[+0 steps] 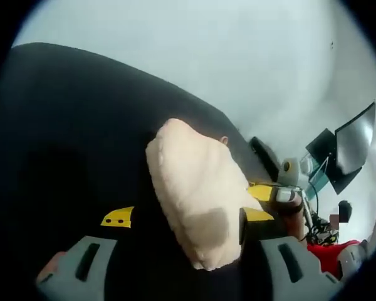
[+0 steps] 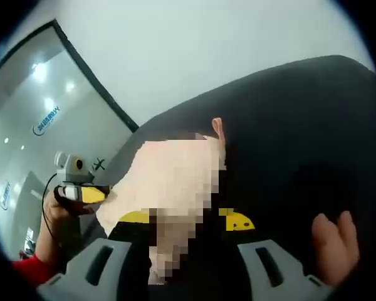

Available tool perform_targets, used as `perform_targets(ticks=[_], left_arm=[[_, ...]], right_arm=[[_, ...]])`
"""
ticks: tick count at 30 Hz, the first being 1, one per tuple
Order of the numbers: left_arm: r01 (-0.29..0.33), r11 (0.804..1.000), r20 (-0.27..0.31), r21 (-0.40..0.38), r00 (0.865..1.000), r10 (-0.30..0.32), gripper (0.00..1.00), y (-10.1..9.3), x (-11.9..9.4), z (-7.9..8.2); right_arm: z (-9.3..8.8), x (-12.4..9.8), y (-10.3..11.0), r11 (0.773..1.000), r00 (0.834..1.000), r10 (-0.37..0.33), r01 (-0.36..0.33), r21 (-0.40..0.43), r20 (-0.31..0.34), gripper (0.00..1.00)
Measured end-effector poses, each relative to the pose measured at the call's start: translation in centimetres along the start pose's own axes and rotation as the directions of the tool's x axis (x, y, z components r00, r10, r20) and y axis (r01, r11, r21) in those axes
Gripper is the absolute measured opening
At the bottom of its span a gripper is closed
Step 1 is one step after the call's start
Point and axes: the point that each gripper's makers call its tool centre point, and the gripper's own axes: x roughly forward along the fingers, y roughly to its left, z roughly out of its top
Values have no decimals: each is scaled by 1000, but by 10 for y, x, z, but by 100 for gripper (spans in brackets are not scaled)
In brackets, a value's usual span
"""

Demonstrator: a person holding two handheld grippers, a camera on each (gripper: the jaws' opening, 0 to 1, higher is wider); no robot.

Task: Fold the towel on the table until its edges align and the towel forms a compact rectangular stack.

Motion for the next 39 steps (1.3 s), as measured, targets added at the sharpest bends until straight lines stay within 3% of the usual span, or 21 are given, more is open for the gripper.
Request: perform_targets(ticks=[3, 5, 8, 15, 17, 22, 30, 39], left_arm=[[-2, 1000, -23, 8, 1000, 2, 40, 1, 9, -6], [22, 1000, -24, -20, 999, -22, 33, -3, 15, -8], [15, 1000, -5, -17, 1000, -15, 30, -3, 17, -6], [-3, 1000, 24, 25, 1000, 2, 25, -9, 11, 1], [15, 999, 27, 38, 1000, -16, 24, -44, 16, -15], [75, 994, 17, 75, 997, -76, 24, -80, 25, -25], [152, 980, -39, 131, 988, -148, 23, -134, 44, -54], [245, 955, -76, 167, 969, -235, 23, -189, 44, -84]], right_arm=[[-1, 3, 3, 1000, 1000, -9, 9, -8, -10, 25], [0, 2, 7, 998, 1000, -14, 13, -57, -9, 17], [4, -1, 11, 995, 1000, -14, 15, -98, 12, 12], [11, -15, 14, 998, 998, 51, -50, -39, 22, 9], [17, -25, 12, 997, 998, 38, -35, -63, 45, 9], [20, -59, 4, 998, 997, 38, -35, -53, 61, 9], [-2, -114, -17, 999, 996, -12, 16, -49, 86, 9], [-28, -165, -23, 998, 993, -37, 42, -47, 112, 9]])
